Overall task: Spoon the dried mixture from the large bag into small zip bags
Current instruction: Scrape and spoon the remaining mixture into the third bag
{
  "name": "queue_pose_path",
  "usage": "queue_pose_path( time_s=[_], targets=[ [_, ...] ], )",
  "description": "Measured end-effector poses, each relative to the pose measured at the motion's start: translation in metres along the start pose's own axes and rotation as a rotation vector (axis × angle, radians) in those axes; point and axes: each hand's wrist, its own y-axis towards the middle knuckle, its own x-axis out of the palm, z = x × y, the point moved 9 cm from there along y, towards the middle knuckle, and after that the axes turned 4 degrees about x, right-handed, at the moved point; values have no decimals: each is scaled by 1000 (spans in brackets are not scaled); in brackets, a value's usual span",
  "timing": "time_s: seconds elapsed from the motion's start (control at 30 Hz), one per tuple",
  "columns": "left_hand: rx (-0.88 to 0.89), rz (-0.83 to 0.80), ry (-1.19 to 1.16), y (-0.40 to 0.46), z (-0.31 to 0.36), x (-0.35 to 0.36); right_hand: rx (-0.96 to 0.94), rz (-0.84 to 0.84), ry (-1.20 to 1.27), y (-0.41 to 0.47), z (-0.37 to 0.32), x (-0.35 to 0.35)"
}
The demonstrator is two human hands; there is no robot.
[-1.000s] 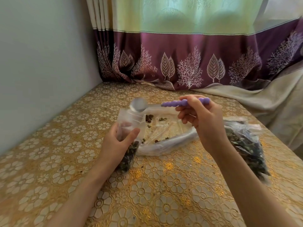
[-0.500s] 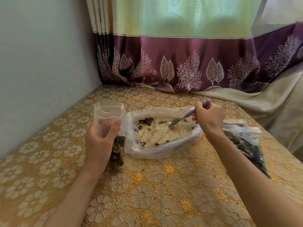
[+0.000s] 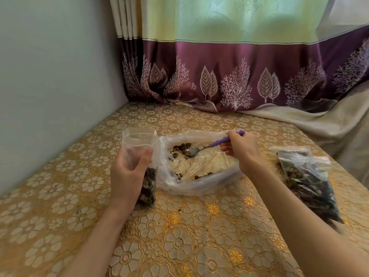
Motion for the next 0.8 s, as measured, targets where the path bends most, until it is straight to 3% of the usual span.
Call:
queue_pose_path(
  time_s=[0.3, 0.57, 0.8],
  targets=[
    [-24, -18, 8, 0, -5, 2, -114, 101, 11, -9, -8, 23],
    [-48, -62, 46, 0, -12, 4, 170, -194, 323, -14, 30, 55],
    [-47, -86, 79, -1, -12, 7, 149, -86, 352, -15, 14, 32]
  ],
)
